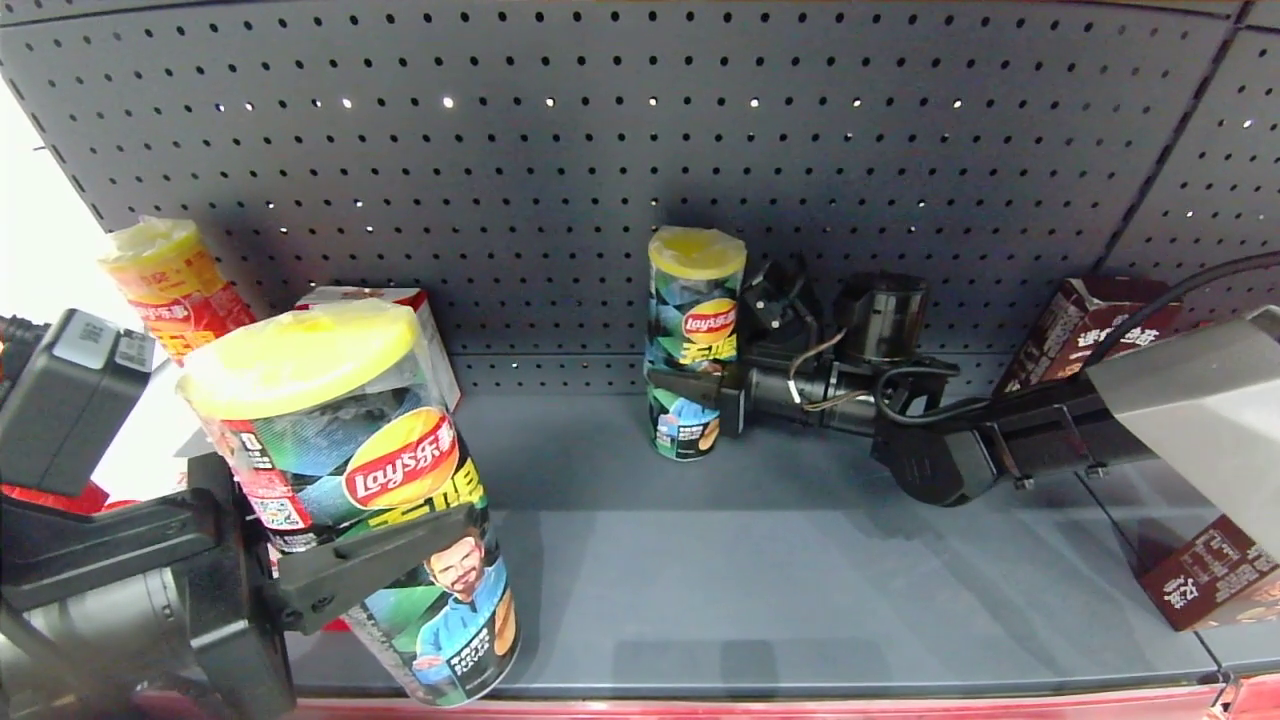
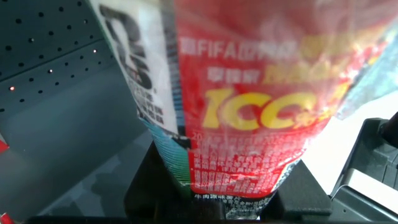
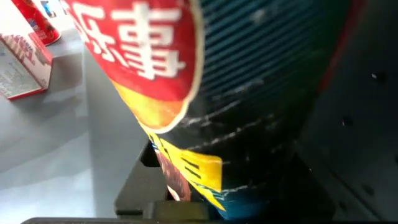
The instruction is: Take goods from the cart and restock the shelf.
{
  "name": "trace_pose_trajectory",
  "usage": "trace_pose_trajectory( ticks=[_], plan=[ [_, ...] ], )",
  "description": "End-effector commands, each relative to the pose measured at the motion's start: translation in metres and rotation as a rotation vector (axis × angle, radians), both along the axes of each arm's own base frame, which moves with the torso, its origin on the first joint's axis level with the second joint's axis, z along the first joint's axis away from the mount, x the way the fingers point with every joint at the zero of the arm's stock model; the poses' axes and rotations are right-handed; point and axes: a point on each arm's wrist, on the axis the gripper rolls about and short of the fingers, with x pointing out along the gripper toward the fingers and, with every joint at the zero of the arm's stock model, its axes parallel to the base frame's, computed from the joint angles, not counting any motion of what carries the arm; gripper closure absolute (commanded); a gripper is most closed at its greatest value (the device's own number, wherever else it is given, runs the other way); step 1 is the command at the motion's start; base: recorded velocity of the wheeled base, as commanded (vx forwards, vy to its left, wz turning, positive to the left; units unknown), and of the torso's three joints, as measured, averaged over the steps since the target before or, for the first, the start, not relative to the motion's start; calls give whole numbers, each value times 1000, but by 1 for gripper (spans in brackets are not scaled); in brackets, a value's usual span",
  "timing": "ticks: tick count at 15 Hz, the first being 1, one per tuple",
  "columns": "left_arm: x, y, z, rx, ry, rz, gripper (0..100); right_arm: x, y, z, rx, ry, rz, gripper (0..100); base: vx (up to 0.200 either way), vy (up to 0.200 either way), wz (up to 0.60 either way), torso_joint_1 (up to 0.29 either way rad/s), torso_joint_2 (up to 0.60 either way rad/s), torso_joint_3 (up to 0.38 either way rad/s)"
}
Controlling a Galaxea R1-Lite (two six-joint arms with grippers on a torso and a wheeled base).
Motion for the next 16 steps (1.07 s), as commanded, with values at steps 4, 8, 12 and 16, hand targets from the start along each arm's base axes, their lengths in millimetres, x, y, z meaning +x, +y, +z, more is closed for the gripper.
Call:
trace_pose_trajectory(
  ticks=[4,8,12,16],
  plan=[
    [-1,1,-3,4,9,7,100,-42,-6,25,16,-28,-20,100,0,0,0,0,0,0],
    [-3,2,-1,2,-3,24,100,-92,-8,31,37,-53,-10,100,0,0,0,0,0,0],
    [-3,2,0,-1,-6,35,100,-138,-9,29,35,-44,18,100,0,0,0,0,0,0],
    [-2,2,0,-1,-8,36,100,-156,-23,11,29,-41,12,100,0,0,0,0,0,0]
  ],
)
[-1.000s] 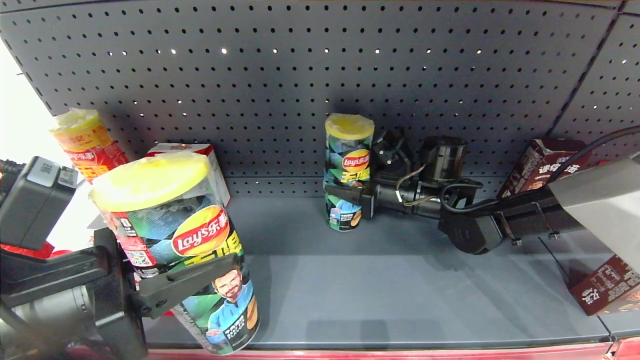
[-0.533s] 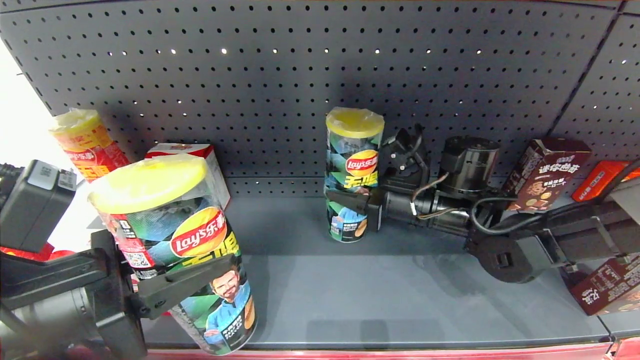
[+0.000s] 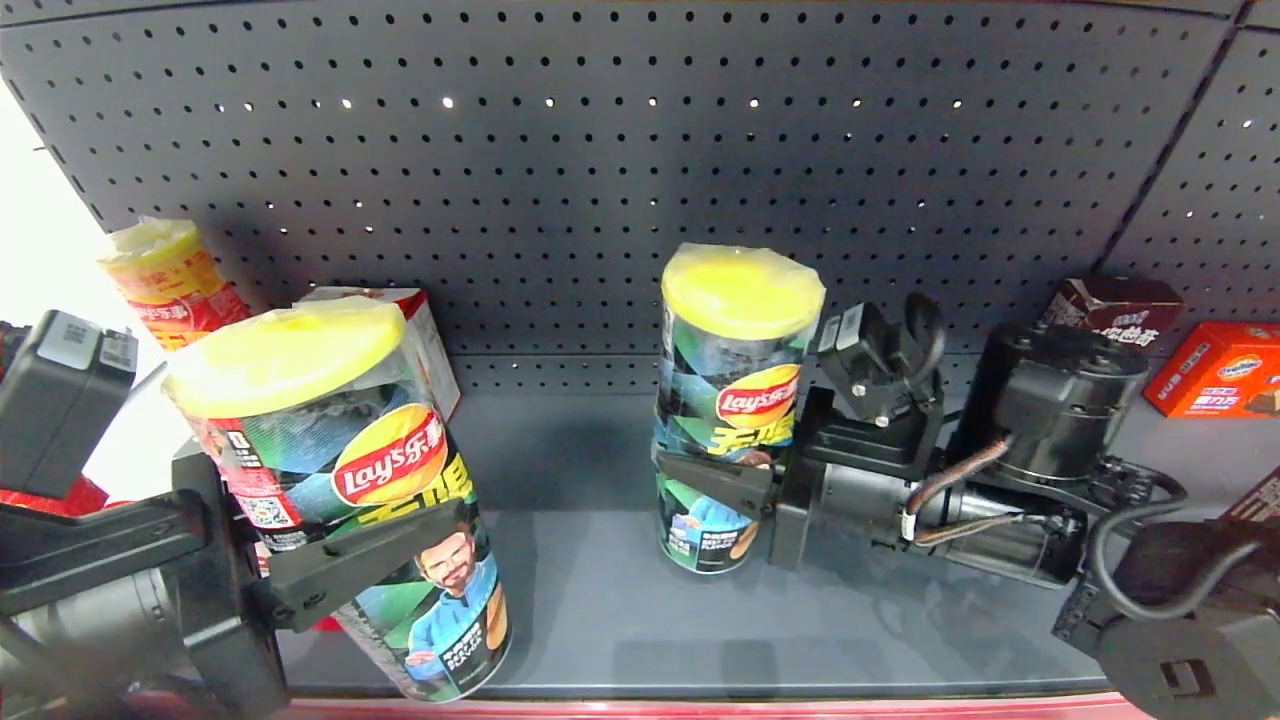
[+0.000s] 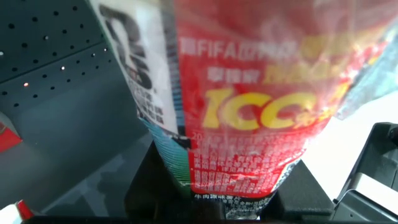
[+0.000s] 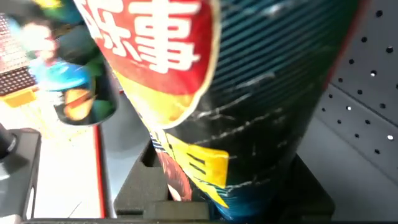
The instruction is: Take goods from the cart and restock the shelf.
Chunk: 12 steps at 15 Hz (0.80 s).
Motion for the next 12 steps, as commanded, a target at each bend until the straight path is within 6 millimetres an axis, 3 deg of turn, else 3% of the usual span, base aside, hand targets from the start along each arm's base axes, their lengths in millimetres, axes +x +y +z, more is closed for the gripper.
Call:
trace_pose_trajectory(
  ticks=[1,6,12],
  plan=[
    [0,0,0,0,0,-1,100,-13,-10,-7,3,-4,-2,100,0,0,0,0,0,0],
    [1,-1,0,1,2,1,100,-19,-14,-39,-39,43,-34,100,0,0,0,0,0,0],
    [3,-2,-1,5,10,-1,100,-17,3,-60,-56,59,-28,100,0,0,0,0,0,0]
  ],
)
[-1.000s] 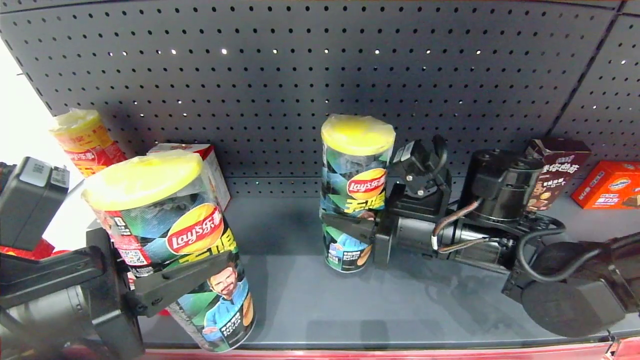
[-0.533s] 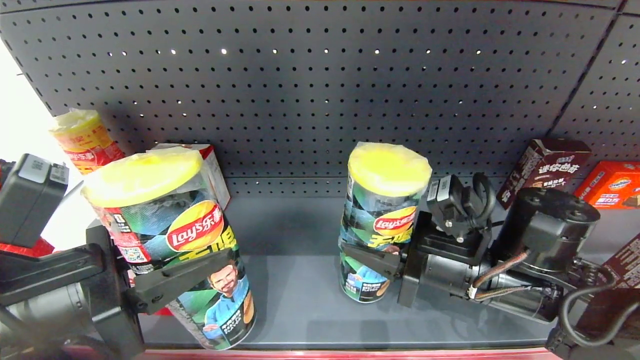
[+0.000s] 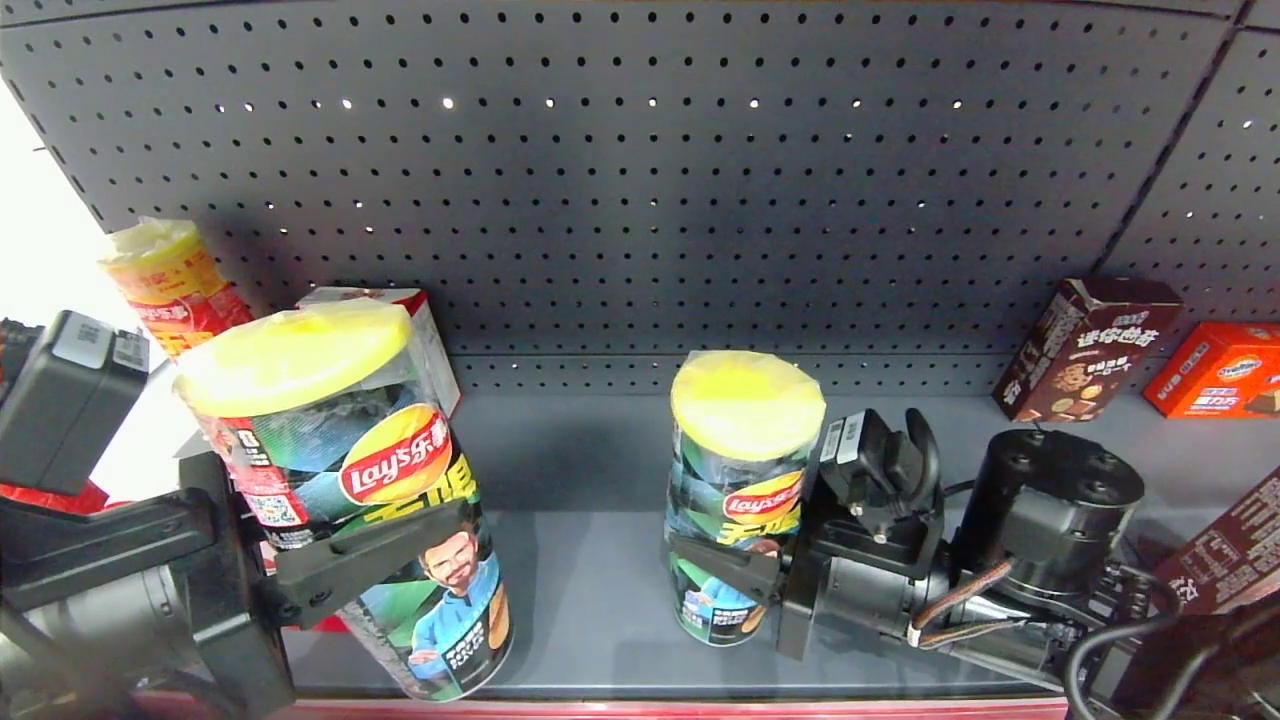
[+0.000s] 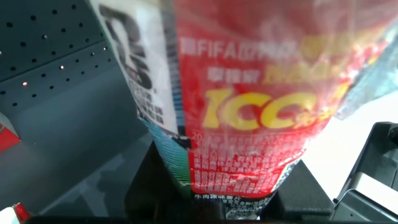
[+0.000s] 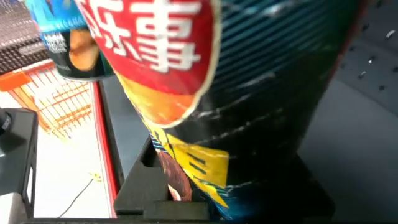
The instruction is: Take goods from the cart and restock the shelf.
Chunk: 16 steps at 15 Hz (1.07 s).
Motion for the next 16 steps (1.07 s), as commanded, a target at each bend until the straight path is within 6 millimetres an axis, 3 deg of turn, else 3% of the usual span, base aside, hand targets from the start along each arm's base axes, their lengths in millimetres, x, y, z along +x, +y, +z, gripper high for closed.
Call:
trace_pose_trajectory(
  ticks=[1,6,7,12,16],
  plan=[
    [1,0,-1,1,6,0,100,2,9,-14,-31,31,13,100,0,0,0,0,0,0],
    [0,0,-2,4,10,0,100,2,10,-17,-36,36,16,100,0,0,0,0,0,0],
    [0,0,-2,4,10,0,100,2,10,-16,-35,35,14,0,0,0,0,0,0,0],
    [0,0,-2,4,10,0,100,-4,1,-10,-22,22,-6,0,0,0,0,0,0,0],
    [1,0,-3,5,10,0,100,-17,-19,10,17,-18,-26,0,0,0,0,0,0,0]
  ],
)
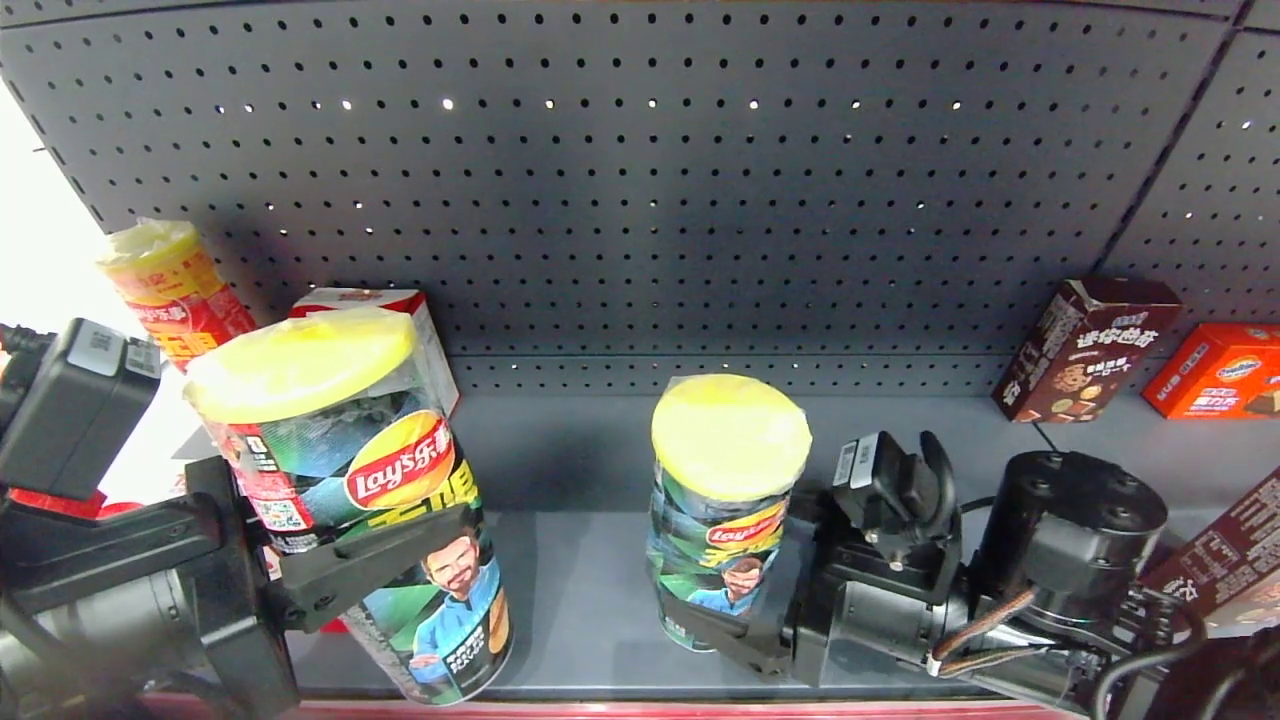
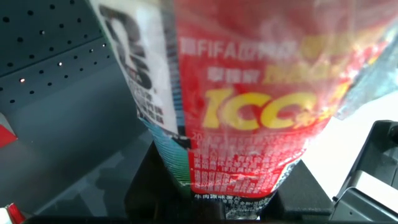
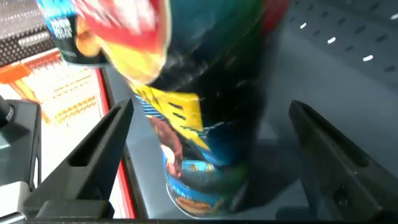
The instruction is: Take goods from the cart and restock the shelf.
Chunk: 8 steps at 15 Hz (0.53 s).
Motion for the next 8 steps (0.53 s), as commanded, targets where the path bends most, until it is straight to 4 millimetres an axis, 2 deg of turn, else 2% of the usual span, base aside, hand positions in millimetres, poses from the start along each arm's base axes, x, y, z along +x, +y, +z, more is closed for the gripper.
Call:
trace_pose_trajectory(
  ticks=[1,5,8],
  plan=[
    [0,0,0,1,1,0,100,-11,-15,19,42,-44,-14,0,0,0,0,0,0,0],
    [1,0,0,0,0,-2,100,-33,-37,30,62,-92,-27,0,0,0,0,0,0,0],
    [0,0,1,-1,-3,-2,100,-55,-68,50,116,-166,-68,0,0,0,0,0,0,0]
  ],
)
